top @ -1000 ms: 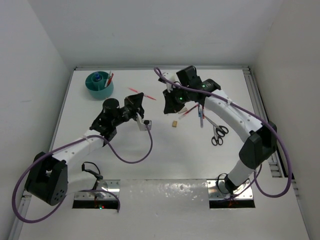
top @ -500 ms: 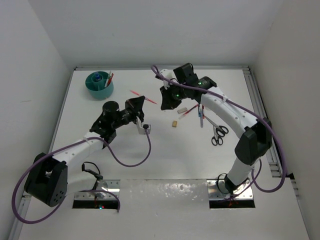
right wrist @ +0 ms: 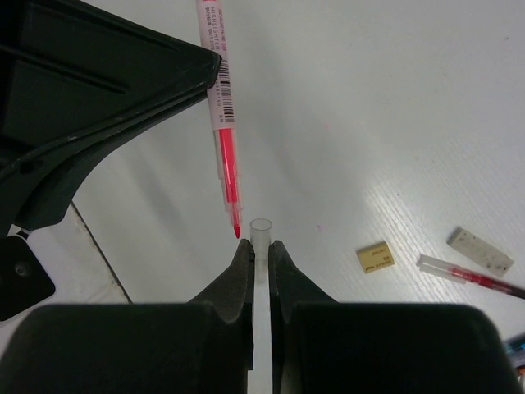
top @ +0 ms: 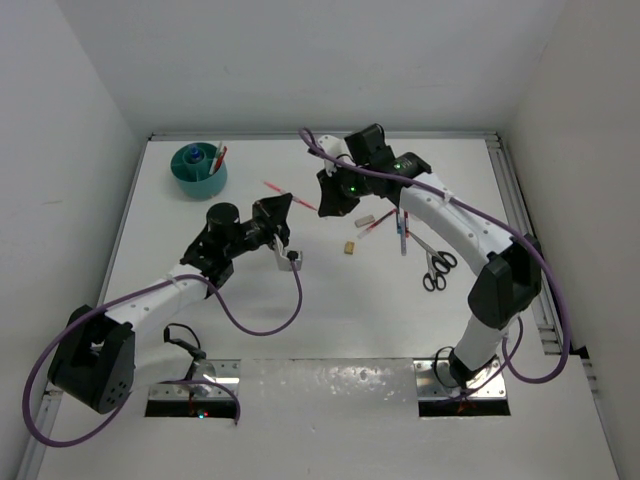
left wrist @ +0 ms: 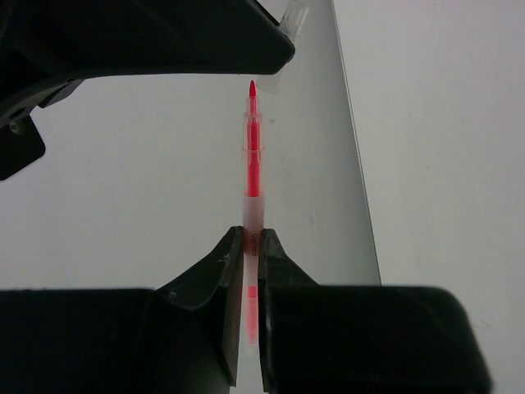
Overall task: Sort the stationery into containers
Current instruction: Close the pen cap on the pen.
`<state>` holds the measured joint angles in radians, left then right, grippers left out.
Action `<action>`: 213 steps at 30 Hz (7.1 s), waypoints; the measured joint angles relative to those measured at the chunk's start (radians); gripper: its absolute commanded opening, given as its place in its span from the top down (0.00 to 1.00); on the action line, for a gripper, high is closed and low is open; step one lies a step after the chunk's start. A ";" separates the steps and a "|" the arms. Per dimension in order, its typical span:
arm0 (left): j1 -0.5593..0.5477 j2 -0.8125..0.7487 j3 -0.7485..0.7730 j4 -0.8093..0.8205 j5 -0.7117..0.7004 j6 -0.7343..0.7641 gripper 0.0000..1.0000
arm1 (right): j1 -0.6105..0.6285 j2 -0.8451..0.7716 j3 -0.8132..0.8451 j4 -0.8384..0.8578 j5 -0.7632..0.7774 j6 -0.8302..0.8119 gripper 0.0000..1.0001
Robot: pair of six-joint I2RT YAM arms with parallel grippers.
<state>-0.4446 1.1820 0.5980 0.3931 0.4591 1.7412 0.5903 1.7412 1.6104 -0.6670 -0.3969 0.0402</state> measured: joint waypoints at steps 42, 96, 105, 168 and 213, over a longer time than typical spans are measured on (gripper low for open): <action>0.000 0.002 -0.011 -0.002 -0.014 0.032 1.00 | 0.035 -0.032 -0.003 -0.034 0.048 -0.056 1.00; -0.014 -0.060 -0.080 -0.016 0.145 0.196 1.00 | 0.082 -0.031 -0.010 -0.090 0.018 -0.037 1.00; 0.002 0.034 -0.093 0.043 0.232 0.237 1.00 | 0.078 -0.008 -0.031 -0.090 -0.006 0.051 1.00; 0.063 0.212 0.046 -0.179 0.270 -0.074 1.00 | -0.091 -0.168 -0.347 0.260 0.134 0.118 0.40; 0.006 0.178 0.251 0.320 0.154 -2.116 1.00 | -0.029 -0.320 -0.249 0.675 0.156 0.256 0.56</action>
<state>-0.4389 1.3598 0.8490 0.7132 0.6128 -0.3748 0.5610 1.4216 1.3609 0.0082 -0.2413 0.2958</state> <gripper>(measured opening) 0.062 0.436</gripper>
